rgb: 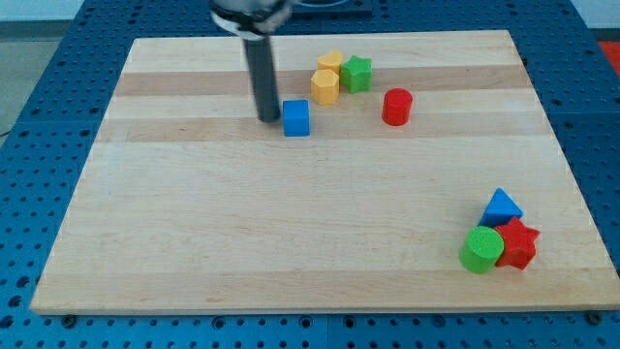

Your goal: Add the blue cube into the group of blocks at the bottom right of the board

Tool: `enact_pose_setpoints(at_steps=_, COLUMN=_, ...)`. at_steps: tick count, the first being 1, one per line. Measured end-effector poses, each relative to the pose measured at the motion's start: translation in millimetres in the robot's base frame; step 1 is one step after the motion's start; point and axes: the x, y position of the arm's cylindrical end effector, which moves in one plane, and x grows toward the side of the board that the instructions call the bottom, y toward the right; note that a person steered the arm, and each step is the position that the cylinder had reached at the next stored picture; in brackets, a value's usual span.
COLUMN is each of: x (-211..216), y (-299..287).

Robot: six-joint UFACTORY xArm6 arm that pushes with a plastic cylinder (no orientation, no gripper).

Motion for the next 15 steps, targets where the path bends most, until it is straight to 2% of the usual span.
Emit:
enact_pose_setpoints(at_steps=1, x=44.1, y=49.3)
enact_pose_setpoints(at_steps=2, x=57.8, y=59.0)
enact_pose_setpoints(at_steps=4, x=13.1, y=-28.7)
enact_pose_setpoints(at_steps=5, x=-16.4, y=-16.8)
enact_pose_setpoints(at_steps=6, x=-2.9, y=33.5)
enact_pose_setpoints(at_steps=7, x=41.2, y=83.1)
enact_pose_setpoints(at_steps=8, x=52.0, y=92.4)
enact_pose_setpoints(at_steps=10, x=1.2, y=99.0)
enact_pose_setpoints(at_steps=11, x=35.7, y=128.2)
enact_pose_setpoints(at_steps=12, x=97.7, y=137.2)
enact_pose_setpoints(at_steps=13, x=93.8, y=137.3)
enact_pose_setpoints(at_steps=14, x=53.3, y=119.6)
enact_pose_setpoints(at_steps=15, x=55.1, y=74.9)
